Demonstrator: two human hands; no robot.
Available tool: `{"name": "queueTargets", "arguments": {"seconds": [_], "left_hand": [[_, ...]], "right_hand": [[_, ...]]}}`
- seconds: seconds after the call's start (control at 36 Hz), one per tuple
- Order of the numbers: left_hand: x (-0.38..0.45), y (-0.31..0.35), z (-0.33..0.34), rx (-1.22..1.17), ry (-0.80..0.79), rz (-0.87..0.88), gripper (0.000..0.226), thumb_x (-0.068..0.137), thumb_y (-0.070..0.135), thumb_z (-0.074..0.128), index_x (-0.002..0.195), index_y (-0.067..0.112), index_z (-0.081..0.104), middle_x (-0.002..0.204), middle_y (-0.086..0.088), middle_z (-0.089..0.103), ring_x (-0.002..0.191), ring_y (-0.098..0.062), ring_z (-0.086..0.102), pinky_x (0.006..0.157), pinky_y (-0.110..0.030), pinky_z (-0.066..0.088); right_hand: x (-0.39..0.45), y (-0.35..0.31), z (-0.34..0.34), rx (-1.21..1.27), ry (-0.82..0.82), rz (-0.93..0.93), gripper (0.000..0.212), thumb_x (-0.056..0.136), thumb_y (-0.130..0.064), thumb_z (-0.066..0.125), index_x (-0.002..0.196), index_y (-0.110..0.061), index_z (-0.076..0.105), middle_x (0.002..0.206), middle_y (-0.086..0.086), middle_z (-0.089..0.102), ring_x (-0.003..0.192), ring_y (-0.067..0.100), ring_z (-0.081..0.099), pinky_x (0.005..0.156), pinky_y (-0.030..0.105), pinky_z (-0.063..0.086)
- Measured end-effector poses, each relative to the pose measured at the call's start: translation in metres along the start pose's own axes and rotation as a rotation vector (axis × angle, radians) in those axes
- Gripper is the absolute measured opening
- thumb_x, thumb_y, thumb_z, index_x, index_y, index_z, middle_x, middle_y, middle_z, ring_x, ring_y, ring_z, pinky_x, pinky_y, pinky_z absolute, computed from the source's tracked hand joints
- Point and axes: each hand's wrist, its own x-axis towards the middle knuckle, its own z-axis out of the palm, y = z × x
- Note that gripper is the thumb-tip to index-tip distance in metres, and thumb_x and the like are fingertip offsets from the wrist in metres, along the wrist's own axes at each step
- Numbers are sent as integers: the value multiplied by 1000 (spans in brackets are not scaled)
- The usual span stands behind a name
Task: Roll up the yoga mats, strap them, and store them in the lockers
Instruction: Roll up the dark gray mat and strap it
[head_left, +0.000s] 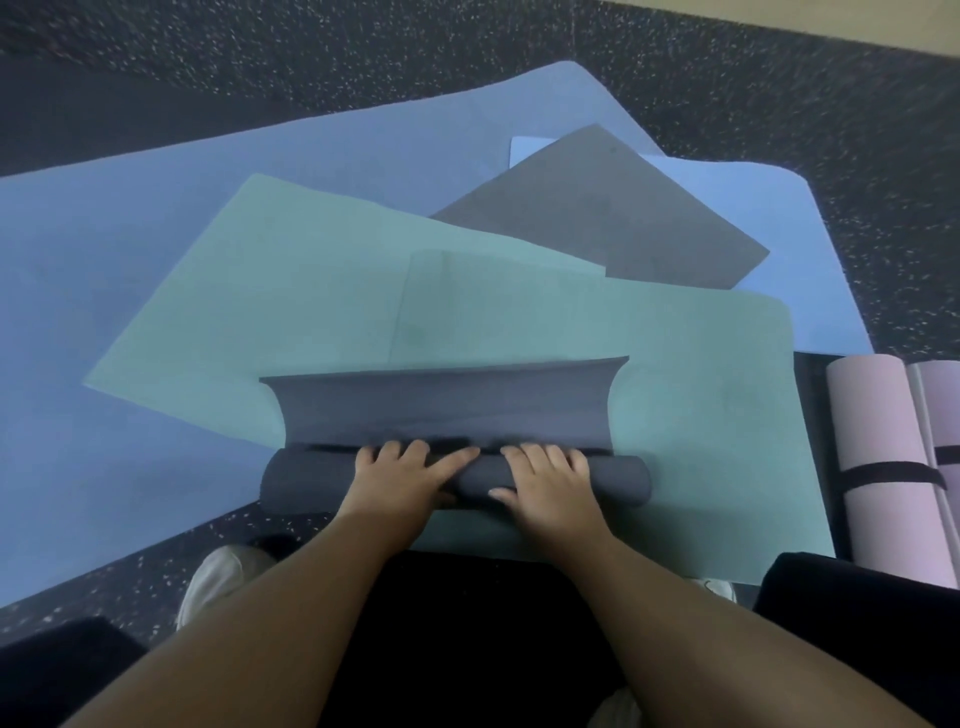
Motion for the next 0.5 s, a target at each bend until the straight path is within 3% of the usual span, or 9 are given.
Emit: {"name": "queueTargets", "arguments": {"seconds": [0.08,0.17,0.22,0.28,0.31,0.36,0.47,0.5], "left_hand": [[2,2,-1,-61,-111,-52,61,98,57,32,147,53,-2,142,-2,37,129,-27,36,109,-48,25],[0,3,-1,-43,-123,-77,66,98,59,30,147,49,-13,152,-2,27,137,-25,28,114,-54,16],[-2,5,3,-12,-85,-87,72,98,56,33,146,43,-18,158,-1,18,143,-23,20,115,-57,10],[-2,7,4,-20,21,-53,89,89,52,58,153,33,-2,154,-4,34,141,-26,32,109,-64,24],[-2,6,5,-35,43,-46,96,78,49,73,152,27,16,145,-6,48,134,-28,45,101,-66,35],[-2,4,15,-29,137,-31,94,64,48,83,142,23,34,135,-8,58,125,-30,55,95,-64,42],[-7,3,22,48,199,40,70,84,52,49,145,25,29,146,-10,47,138,-30,32,109,-57,12],[-8,3,22,62,183,38,73,83,51,53,146,25,27,148,-10,44,139,-29,28,111,-55,7]], "right_hand": [[-1,-6,0,-23,-62,64,56,82,-54,38,108,-17,71,98,0,68,90,24,64,89,43,31],[0,-14,0,1,-173,170,58,82,-55,36,116,-23,70,103,-1,70,101,25,63,98,51,27],[3,-18,-5,16,-212,238,58,84,-55,36,125,-27,65,116,1,68,114,29,60,105,57,26],[7,-21,-8,32,-259,273,56,95,-54,37,147,-34,39,151,6,41,143,31,30,114,60,9],[9,-20,-7,29,-271,269,58,99,-53,34,153,-37,22,161,5,20,150,29,9,115,59,-3],[12,-21,-10,39,-299,296,59,101,-53,29,154,-41,6,164,3,-1,150,27,-11,114,56,-12],[26,-22,-14,41,-313,352,58,101,-55,21,154,-40,3,164,3,-5,149,28,-13,115,56,-12],[29,-22,-14,38,-325,371,58,101,-55,20,154,-38,2,164,3,-5,149,28,-13,115,56,-12]]}}
